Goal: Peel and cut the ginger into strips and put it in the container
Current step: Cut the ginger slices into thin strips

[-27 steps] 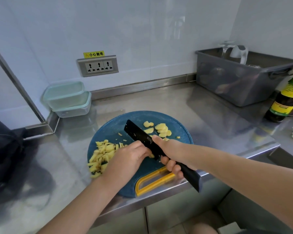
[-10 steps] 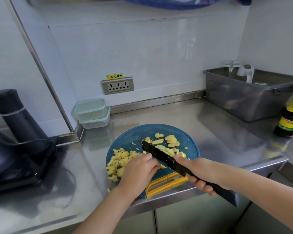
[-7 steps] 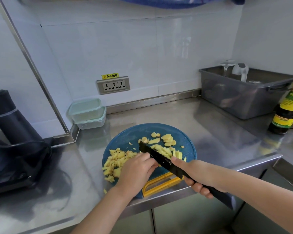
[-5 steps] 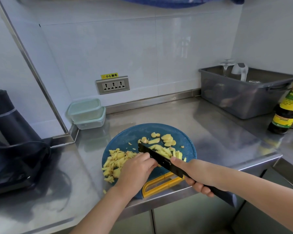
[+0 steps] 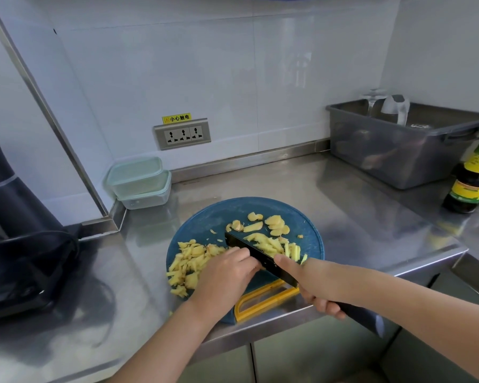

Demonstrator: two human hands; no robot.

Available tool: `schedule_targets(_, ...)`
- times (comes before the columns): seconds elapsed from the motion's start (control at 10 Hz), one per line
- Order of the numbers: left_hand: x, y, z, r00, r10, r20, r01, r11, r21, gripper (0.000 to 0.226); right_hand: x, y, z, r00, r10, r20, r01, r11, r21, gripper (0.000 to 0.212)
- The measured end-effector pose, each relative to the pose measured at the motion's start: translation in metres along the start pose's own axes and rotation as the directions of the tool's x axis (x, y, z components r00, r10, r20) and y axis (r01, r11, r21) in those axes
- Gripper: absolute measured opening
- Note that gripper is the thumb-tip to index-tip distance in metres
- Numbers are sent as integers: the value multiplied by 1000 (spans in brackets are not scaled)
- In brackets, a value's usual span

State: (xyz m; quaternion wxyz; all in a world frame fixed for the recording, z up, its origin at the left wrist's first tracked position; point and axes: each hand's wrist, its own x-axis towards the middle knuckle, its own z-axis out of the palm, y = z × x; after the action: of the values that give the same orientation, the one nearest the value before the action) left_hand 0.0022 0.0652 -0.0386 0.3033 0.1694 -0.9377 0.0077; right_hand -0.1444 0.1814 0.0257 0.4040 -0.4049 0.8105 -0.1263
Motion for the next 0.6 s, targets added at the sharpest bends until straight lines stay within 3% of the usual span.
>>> schedule_targets(0.1, 1, 4, 2, 1000, -22, 0, 22, 1000, -12, 23, 7, -12, 3, 998, 55, -4, -54, 986, 156, 34)
schedule_targets(0.2, 1, 6, 1, 999, -43, -21, 42, 999, -30, 2, 13, 0, -5, 994, 1, 110, -34, 955, 296, 48)
schedule_targets(0.3, 0, 6, -2, 996, -83, -20, 83, 996, 11, 5, 6, 11, -12, 958, 10, 286, -142, 883, 446, 64)
schedule_targets(0.5, -1, 4, 1, 972, -233, -40, 236, 967, 98, 15, -3, 10, -42, 966, -5, 259, -109, 899, 424, 63)
schedule_targets(0.6, -1, 2, -3, 909, -402, -110, 402, 915, -19, 14, -6, 4, -56, 963, -15, 269, -95, 916, 390, 63)
